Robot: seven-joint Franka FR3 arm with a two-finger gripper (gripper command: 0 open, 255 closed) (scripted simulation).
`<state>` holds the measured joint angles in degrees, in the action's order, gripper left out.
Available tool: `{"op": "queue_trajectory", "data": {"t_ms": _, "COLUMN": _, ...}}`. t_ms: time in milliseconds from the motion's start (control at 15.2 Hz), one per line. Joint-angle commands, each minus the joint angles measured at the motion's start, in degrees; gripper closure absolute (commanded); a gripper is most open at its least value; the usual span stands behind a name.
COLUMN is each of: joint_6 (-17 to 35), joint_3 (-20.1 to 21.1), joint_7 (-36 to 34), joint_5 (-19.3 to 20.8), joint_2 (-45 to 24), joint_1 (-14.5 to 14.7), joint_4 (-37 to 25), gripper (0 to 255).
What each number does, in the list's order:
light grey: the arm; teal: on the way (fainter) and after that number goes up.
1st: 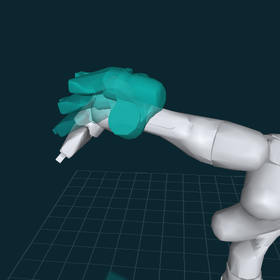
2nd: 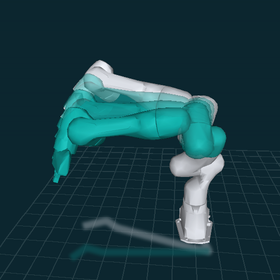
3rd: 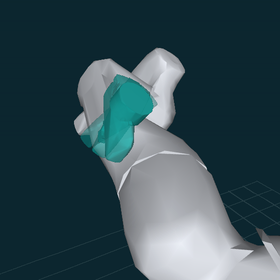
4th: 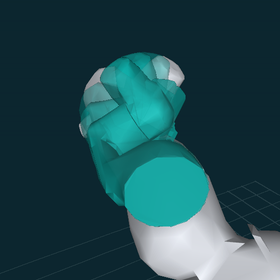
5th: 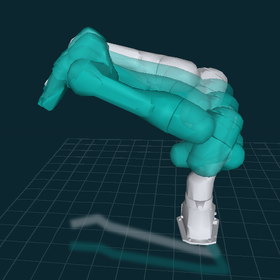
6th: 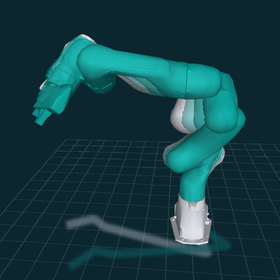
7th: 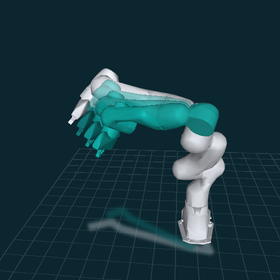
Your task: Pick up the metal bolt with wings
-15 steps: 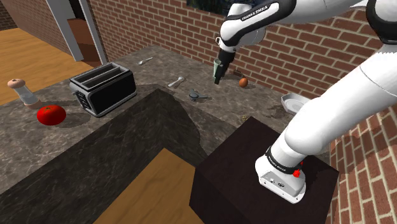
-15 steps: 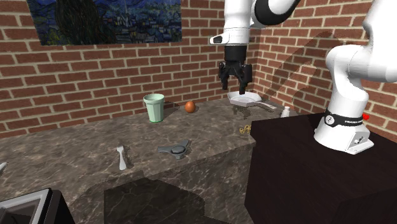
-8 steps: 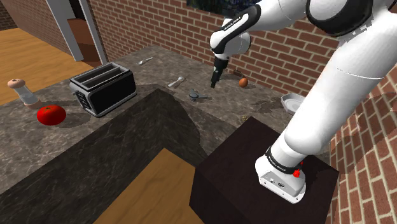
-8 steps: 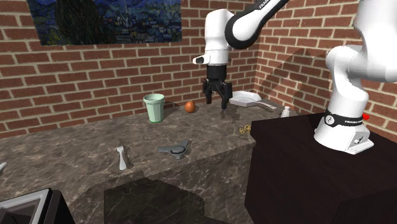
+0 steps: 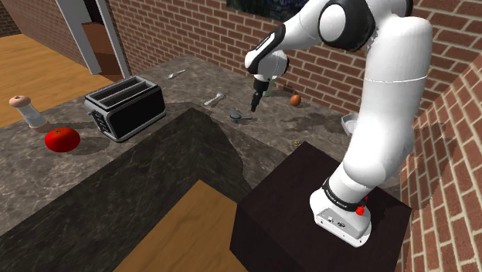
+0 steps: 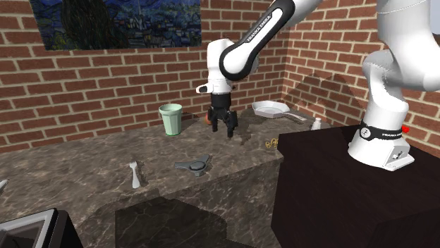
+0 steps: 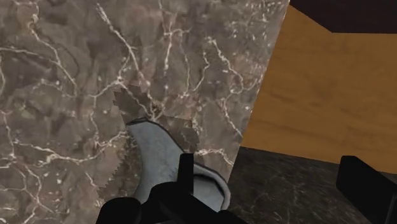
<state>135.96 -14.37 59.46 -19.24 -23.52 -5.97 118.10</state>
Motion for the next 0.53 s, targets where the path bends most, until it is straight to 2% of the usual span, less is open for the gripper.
{"op": "queue_trajectory", "data": {"t_ms": 0, "joint_6": -0.6, "joint_3": 0.8, "joint_7": 2.2, "joint_5": -1.2, "joint_2": -4.8, "joint_1": -1.5, "joint_4": -4.7, "gripper": 0}}
{"op": "queue_trajectory", "data": {"t_ms": 462, "joint_6": -3.1, "joint_3": 3.7, "joint_7": 6.8, "joint_5": -3.0, "joint_2": -21.6, "joint_1": -6.2, "joint_4": -22.5, "gripper": 0}}
